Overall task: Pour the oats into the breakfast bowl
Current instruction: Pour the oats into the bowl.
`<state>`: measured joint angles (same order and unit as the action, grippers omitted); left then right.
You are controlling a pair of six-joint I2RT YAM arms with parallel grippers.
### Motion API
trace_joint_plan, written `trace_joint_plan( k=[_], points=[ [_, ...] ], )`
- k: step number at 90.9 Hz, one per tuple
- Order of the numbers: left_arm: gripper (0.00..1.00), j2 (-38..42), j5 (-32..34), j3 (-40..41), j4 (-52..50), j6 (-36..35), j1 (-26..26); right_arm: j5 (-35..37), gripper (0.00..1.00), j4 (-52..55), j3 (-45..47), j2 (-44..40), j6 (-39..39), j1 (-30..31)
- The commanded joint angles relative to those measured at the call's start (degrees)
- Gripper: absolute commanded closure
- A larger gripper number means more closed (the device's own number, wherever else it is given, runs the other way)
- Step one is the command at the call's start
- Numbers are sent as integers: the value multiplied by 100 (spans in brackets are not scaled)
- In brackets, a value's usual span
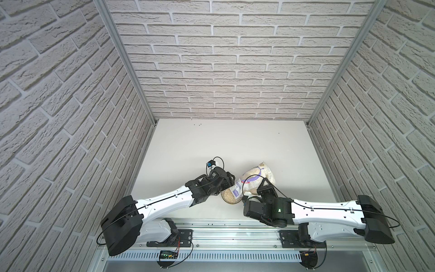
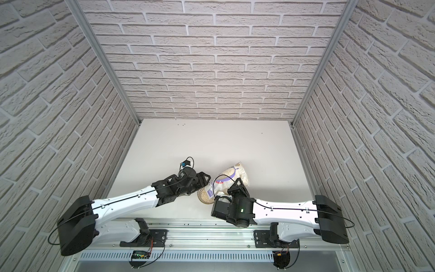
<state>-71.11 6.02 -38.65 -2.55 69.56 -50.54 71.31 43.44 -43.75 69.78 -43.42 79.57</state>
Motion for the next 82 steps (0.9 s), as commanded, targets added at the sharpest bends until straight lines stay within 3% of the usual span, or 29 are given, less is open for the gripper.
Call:
trace_joint_plan(
  k=[1, 8, 18, 26, 35, 44, 54, 62, 72, 78, 82],
  points=[
    [31, 37, 78, 34, 71, -8, -17, 1041, 97, -229, 3, -80, -80, 88],
    [31, 55, 85, 23, 58, -21, -25, 1056, 97, -100, -327, -182, 280, 29],
    [31, 54, 98, 23, 74, 1, -23, 1155, 97, -361, 48, -173, -449, 83],
    [31, 61, 83, -5, 20, -34, -18, 1134, 97, -166, -332, -334, 42, 2],
    [31, 80, 117, 40, 34, 19, -19, 1172, 97, -545, 81, -203, -577, 109],
    [31, 100, 82, 21, -3, -4, -20, 1234, 97, 59, -442, -162, 333, 34],
    [31, 132, 127, 56, 27, 42, -25, 1335, 97, -147, -129, 0, -225, 125],
    [31, 141, 121, 21, -28, -3, -23, 1323, 97, 404, -644, -54, 697, 33],
    [31, 130, 146, 46, 30, 29, -18, 1330, 97, 44, -231, 96, 70, 130],
    [31, 125, 111, 17, 11, 7, -21, 1331, 97, 908, -677, 164, 1044, -18],
    [31, 131, 109, 35, 5, 22, -23, 1261, 97, 759, -773, 54, 1222, -1]
  ],
)
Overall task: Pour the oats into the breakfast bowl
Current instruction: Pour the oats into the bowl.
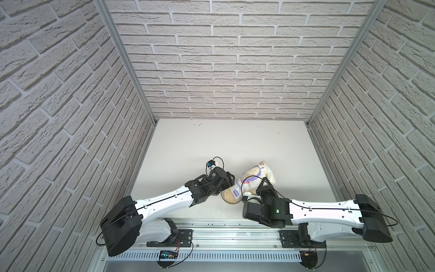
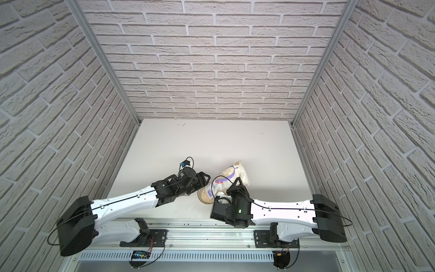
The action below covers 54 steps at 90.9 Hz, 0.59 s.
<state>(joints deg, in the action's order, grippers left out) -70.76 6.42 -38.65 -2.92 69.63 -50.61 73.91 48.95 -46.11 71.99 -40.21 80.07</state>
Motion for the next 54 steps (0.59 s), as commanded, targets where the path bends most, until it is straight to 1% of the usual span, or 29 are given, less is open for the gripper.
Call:
trace_joint_plan(
  k=[1, 5, 6, 9, 11, 15, 17, 19, 24, 27, 30, 34, 36, 38, 43, 46, 48, 52, 54],
  points=[
    [31, 101, 70, 39, 48, 25, -13, 989, 97, 69, -490, -194, 817, -30],
    [31, 106, 89, 61, 65, 40, -19, 1010, 97, -385, -288, -212, 228, 95],
    [31, 106, 93, 65, 68, 37, -15, 1037, 97, -443, -106, -194, 98, 95],
    [31, 108, 100, 56, 79, 28, -11, 1120, 97, -383, -18, -108, -70, 45],
    [31, 102, 100, 41, 69, 15, -10, 1148, 97, -144, -29, -49, 78, 4],
    [31, 108, 83, 18, 31, -14, -14, 1082, 97, 453, -325, -32, 845, -38],
    [31, 114, 87, 16, 25, -18, -11, 1062, 97, 514, -477, -68, 1115, -27],
    [31, 115, 88, 23, 14, -14, -17, 1053, 97, 371, -526, -116, 1112, -1],
    [31, 138, 98, 55, 41, 10, -18, 1047, 97, -215, -276, -173, 405, 120],
    [31, 133, 108, 67, 65, 15, -17, 1093, 97, -298, -69, -105, 157, 119],
    [31, 137, 111, 56, 52, 9, -18, 1119, 97, -22, -62, -45, 330, 88],
    [31, 133, 111, 44, 23, -5, -18, 1078, 97, 482, -341, -47, 1016, 69],
    [31, 142, 100, 43, 9, -2, -17, 1068, 97, 514, -459, -98, 1182, 74],
    [31, 146, 109, 53, 4, 3, -12, 1050, 97, 360, -480, -152, 1125, 95],
    [31, 152, 122, 82, 31, 31, -13, 1013, 97, -249, -183, -219, 311, 168],
    [31, 146, 131, 86, 53, 29, -12, 1086, 97, -289, -6, -183, 90, 147],
    [31, 141, 132, 75, 54, 26, -15, 1127, 97, -144, -2, -165, 188, 111],
    [31, 136, 119, 49, 13, 5, -12, 1107, 97, 355, -274, -217, 774, 80],
    [31, 133, 116, 44, -6, 0, -17, 1081, 97, 428, -405, -270, 948, 90]
  ],
)
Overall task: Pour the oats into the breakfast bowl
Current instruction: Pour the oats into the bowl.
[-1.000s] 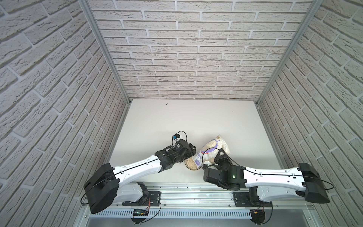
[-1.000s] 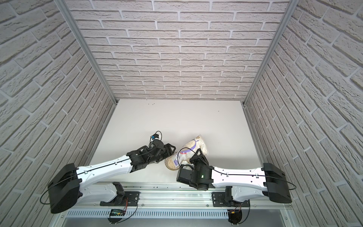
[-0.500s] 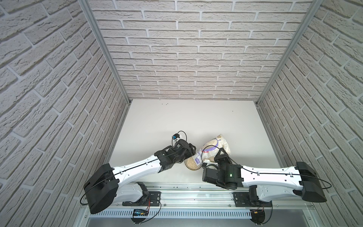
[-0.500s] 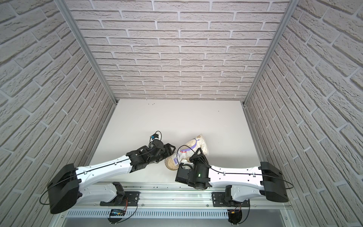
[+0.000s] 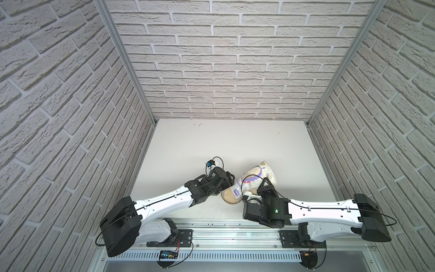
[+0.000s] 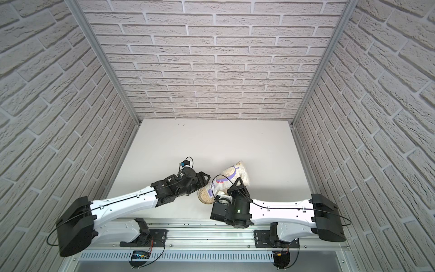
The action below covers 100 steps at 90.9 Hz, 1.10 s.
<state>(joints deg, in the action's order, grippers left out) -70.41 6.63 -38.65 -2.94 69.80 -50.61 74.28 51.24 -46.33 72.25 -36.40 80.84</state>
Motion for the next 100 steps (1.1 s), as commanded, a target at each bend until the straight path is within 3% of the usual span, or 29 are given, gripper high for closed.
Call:
trace_joint_plan(
  k=[1, 10, 19, 29, 37, 45, 53, 62, 71, 81, 90, 100],
  points=[
    [31, 98, 89, 43, -9, -14, -18, 1036, 97, 143, -420, -333, 588, 25],
    [31, 102, 110, 72, 40, 24, -14, 1090, 97, -414, 54, -308, -138, 165],
    [31, 94, 109, 38, -6, 3, -19, 1057, 97, 619, -423, -222, 1224, 152],
    [31, 83, 108, 57, 40, 35, -17, 1162, 97, -7, 22, -201, 308, 227],
    [31, 73, 101, 17, -31, -2, -13, 1106, 97, 605, -430, -211, 1255, 189],
    [31, 66, 118, 36, 13, 24, -14, 1137, 97, -124, -26, -142, 141, 229],
    [31, 53, 109, 2, -10, -20, -18, 1125, 97, 593, -471, -62, 1163, 135],
    [31, 63, 116, 49, 28, 33, -15, 1152, 97, 42, -138, -41, 366, 242],
    [31, 71, 117, 10, -42, -8, -11, 1283, 97, 933, -538, -91, 1575, 150],
    [31, 91, 128, 55, 7, 33, -11, 1385, 97, 539, -111, 6, 896, 284],
    [31, 97, 119, -9, -80, -26, -18, 1503, 97, 2249, -853, 256, 2997, 216],
    [31, 132, 152, 78, 16, 42, -11, 1476, 97, 1640, -369, 478, 2227, 398]
  ],
)
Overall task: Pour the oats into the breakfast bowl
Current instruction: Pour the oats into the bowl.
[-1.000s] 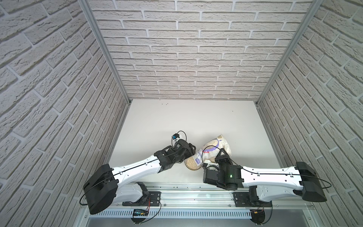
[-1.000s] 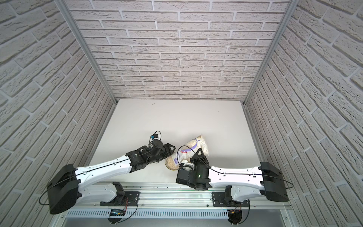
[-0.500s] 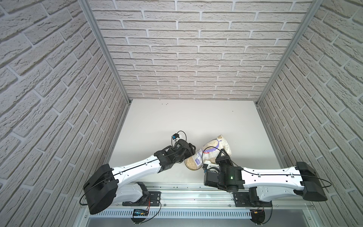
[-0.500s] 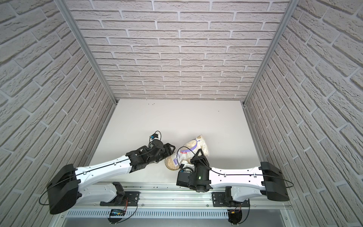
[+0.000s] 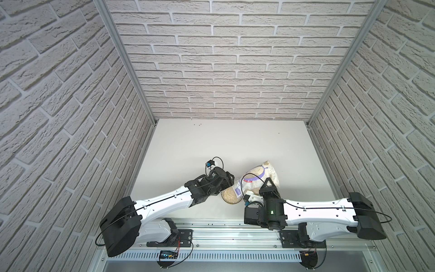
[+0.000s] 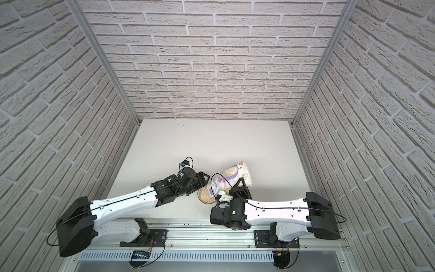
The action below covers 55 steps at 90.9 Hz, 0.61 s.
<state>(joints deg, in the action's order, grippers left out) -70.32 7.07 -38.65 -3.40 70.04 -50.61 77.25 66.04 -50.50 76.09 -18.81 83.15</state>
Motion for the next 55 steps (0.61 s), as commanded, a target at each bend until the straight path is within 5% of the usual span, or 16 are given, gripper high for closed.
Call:
trace_joint_plan(
  k=[1, 7, 19, 55],
  points=[
    [31, 128, 114, 78, 60, 14, -15, 1179, 97, 276, 58, 136, 594, 162],
    [31, 153, 113, 45, 2, -26, -18, 1265, 97, 934, -243, 175, 1491, 129],
    [31, 251, 149, 115, -8, 14, -16, 1000, 97, 143, -141, -30, 559, 235],
    [31, 320, 230, 53, -134, 10, -10, 160, 96, -200, 299, -404, 516, 220]
  ],
)
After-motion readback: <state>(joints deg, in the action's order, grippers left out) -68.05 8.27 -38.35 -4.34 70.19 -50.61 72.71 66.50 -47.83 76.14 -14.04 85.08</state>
